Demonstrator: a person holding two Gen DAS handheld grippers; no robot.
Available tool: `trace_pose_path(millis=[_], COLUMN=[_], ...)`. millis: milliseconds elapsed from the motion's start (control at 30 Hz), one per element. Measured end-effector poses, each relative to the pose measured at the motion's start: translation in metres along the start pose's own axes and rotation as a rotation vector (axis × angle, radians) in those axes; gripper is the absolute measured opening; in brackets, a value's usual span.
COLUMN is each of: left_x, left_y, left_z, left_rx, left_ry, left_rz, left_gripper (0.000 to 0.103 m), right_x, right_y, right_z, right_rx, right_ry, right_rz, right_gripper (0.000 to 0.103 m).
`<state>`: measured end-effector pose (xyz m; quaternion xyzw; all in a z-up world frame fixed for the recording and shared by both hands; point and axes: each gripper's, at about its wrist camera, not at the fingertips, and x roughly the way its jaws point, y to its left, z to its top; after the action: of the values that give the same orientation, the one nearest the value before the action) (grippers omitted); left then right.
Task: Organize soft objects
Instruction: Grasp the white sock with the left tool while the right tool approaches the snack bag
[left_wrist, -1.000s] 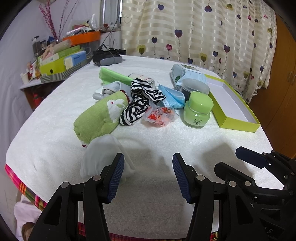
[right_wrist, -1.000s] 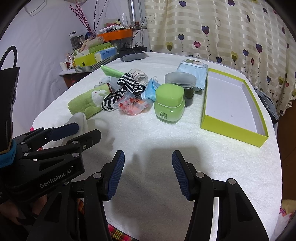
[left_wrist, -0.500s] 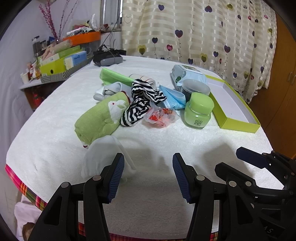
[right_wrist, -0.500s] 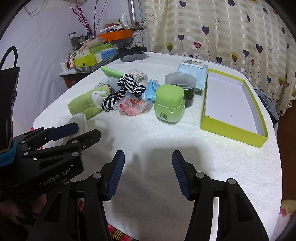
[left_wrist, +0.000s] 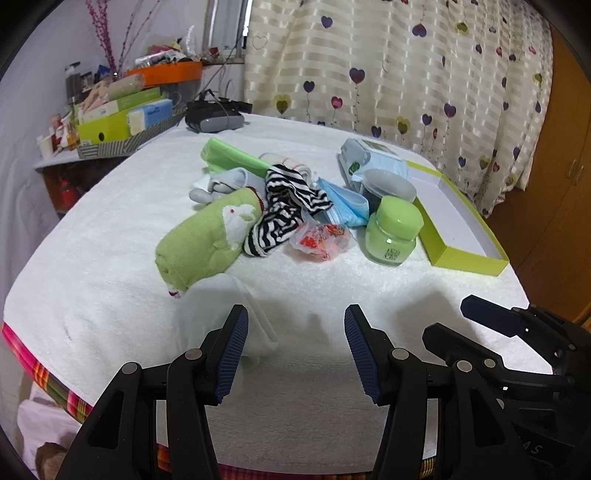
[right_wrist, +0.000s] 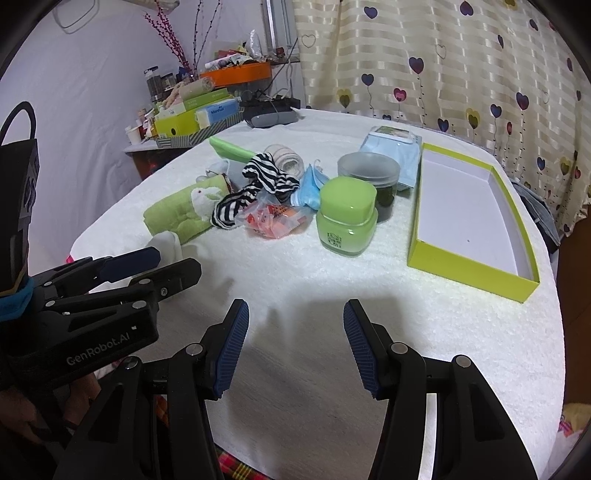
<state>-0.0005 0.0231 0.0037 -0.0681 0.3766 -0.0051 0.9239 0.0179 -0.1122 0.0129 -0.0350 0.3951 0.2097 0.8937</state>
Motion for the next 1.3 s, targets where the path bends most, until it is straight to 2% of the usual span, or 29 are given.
trace_pose_path(millis=[167,467,600,700,1067,1300], left_x=[-0.005,-0.006,-0.003,0.002,0.025,0.030], left_y=[0.000,0.023,0.037,0.047,0.056,0.049], left_z=[0.000,-0.005,-0.009,-0.010,-0.011,-0.015], left_rx=[0.021,-0.042,-0.080,-0.123,-0.158,-0.104], left_ry=[-0.015,-0.008,0.000,0.011,0.057,0.036], left_rz=[0.047,0.076,0.068,0.030,0.011,0.041], left_gripper=[0.054,0.054,0.054,0.054,0.055,0.055], right_x=[0.000,0.004,0.009,0.013,0.024,0.036], right_y=[0.001,0.004,0.006,0.006,0.008,0.011], right_z=[0.000,0.000,0.000,0.001,0.007,0.020], right_rx=[-0.002,-0.014,-0.023,-0.027,-0.028,-0.053], right_ry=[-0.007,-0.004,0.005,0.014,0.027,0.025], right_rz=[0.013,0.046,0.058,0.062,0.057,0.053], right_gripper=[0.055,0.055,0.055,0.055,0.055,0.055])
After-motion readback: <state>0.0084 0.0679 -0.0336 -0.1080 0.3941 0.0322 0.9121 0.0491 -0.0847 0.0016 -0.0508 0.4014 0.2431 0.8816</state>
